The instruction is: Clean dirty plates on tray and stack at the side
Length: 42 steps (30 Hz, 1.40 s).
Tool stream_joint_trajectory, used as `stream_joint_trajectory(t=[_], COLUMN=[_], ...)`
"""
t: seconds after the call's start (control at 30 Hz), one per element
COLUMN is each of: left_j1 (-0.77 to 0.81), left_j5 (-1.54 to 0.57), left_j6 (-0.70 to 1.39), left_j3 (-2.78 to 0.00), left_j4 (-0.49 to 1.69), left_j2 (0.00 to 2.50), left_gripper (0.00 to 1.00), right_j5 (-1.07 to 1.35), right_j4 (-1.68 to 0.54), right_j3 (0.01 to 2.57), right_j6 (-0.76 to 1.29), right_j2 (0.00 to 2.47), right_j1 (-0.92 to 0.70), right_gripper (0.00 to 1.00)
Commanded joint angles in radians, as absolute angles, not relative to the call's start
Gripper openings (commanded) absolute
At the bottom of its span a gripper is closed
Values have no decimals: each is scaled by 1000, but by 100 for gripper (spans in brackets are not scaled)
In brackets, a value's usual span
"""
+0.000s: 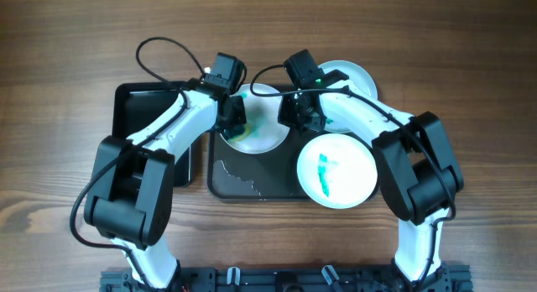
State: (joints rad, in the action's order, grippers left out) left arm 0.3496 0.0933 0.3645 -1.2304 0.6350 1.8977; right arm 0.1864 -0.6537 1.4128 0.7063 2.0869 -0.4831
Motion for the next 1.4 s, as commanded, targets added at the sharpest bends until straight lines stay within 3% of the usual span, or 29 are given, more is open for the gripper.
stream_joint_trajectory(t=[0.0, 0.2, 0.4, 0.53, 0.6, 0.9, 1.13, 1.23, 1.37], left_j1=[363, 426, 429, 428, 427, 151, 110, 110, 110], left_j5=[159, 191, 194, -204, -295, -98, -96, -96, -96], left_j6=[244, 249, 254, 253, 258, 329, 330, 330, 330], left_j3=[-1259, -1259, -1259, -1259, -1266, -1347, -1346, -1346, -1346], left_j4=[586, 353, 539, 604, 608, 699, 773, 790, 805], left_j2=[1883, 1884, 1912, 1908, 1876, 1573, 1594, 1594, 1594], left_gripper=[4, 4, 4, 4, 4, 4, 4, 4, 4], right_j5=[86, 85, 86, 90, 105, 102, -696, -1115, -1496], right_j4=[-659, -659, -659, -659, -659, -648, -754, -752, -711], right_j3=[1395, 1395, 1395, 1395, 1395, 1397, 1397, 1397, 1397], right_j6=[706, 705, 702, 700, 680, 520, 485, 388, 293], right_j2=[2117, 2117, 2117, 2117, 2117, 2007, 1698, 1678, 1678], right_j1=[-474, -474, -474, -474, -474, -478, -732, -921, -1071], right_gripper=[4, 4, 4, 4, 4, 4, 4, 4, 4])
